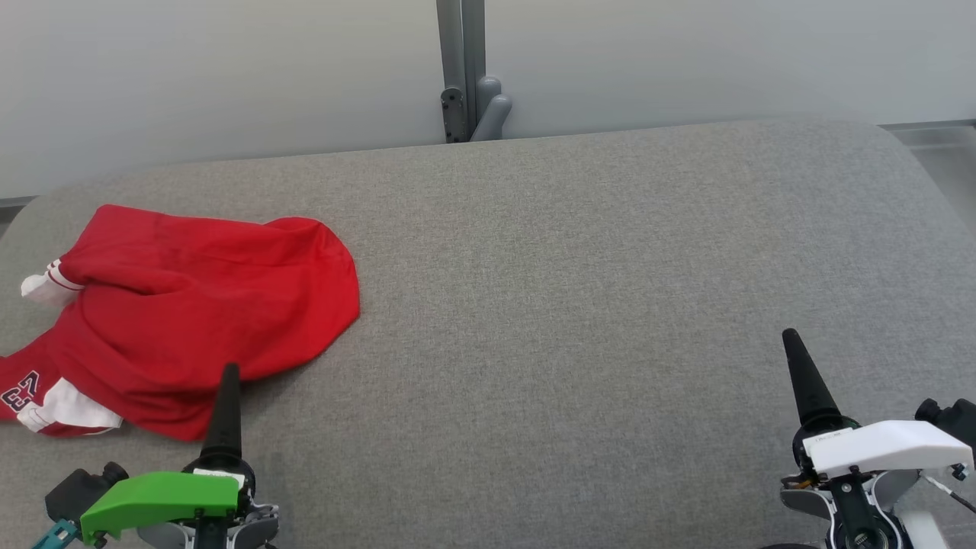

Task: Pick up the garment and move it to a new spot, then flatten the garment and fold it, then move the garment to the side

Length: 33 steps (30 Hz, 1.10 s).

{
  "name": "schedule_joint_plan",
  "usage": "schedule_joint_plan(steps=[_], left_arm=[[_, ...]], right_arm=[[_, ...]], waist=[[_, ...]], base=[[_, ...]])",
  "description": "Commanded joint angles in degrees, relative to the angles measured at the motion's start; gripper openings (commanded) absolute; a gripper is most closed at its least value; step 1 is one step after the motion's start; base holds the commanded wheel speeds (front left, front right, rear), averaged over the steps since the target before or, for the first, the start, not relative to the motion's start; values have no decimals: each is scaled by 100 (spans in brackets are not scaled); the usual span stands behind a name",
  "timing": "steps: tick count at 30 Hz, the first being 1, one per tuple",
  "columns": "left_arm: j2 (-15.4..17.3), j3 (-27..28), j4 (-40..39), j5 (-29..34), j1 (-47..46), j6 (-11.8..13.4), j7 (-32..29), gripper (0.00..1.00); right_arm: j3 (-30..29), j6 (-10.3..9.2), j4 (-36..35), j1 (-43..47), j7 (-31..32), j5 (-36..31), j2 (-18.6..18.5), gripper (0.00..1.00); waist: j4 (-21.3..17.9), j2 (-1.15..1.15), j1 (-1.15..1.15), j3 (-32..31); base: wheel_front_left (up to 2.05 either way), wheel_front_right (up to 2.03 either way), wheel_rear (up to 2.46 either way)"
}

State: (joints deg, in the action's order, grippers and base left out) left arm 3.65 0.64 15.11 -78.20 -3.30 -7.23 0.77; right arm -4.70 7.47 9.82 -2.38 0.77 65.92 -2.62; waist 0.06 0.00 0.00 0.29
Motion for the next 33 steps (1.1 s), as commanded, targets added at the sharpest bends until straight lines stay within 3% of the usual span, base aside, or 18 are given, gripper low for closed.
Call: schedule_joint_plan(steps=[1, 7, 16, 33], left_arm=[[65, 15, -107, 382, -106, -14, 74, 100], [107, -58, -172, 1402, -89, -16, 201, 100], [207, -180, -197, 2538, -114, -19, 373, 100], [277, -341, -195, 3863, 84, -24, 652, 100]], right_arm=[[57, 1, -160, -27, -80, -425, -67, 100], [211, 1, -279, -21, -221, -1401, -138, 100], [492, 1, -220, -92, -417, -2310, -212, 100], [746, 2, 25, -44, -721, -3541, -246, 100]], waist=[[2, 0, 0, 0], [9, 0, 0, 2], [24, 0, 0, 27], [55, 0, 0, 32]], base=[[0, 0, 0], [0, 0, 0], [0, 0, 0], [0, 0, 0]])
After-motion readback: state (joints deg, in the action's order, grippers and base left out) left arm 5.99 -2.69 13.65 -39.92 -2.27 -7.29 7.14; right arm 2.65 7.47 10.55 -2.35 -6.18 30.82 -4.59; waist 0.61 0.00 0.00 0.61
